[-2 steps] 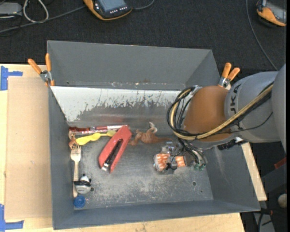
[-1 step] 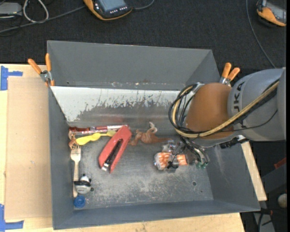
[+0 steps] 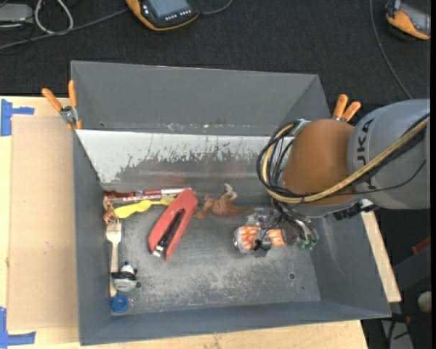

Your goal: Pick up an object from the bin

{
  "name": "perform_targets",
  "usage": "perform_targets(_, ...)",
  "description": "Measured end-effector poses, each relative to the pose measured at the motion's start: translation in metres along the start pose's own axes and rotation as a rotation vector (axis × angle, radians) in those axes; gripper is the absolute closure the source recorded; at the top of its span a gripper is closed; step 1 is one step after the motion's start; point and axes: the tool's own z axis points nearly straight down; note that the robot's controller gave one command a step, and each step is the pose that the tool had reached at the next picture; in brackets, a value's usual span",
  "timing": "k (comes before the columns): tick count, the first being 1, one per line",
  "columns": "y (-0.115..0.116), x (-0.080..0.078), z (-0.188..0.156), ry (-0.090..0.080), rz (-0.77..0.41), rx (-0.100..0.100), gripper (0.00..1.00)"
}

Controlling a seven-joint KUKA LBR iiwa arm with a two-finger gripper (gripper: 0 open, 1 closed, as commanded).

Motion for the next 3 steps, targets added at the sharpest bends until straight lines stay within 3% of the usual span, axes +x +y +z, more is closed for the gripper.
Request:
perform_targets(1,0.000,0.000,-0.019,0.000,0.000,0.000,1.00)
perform_targets(3,0.001,0.001,-0.102,0.007,-0.002,-0.001,1.00)
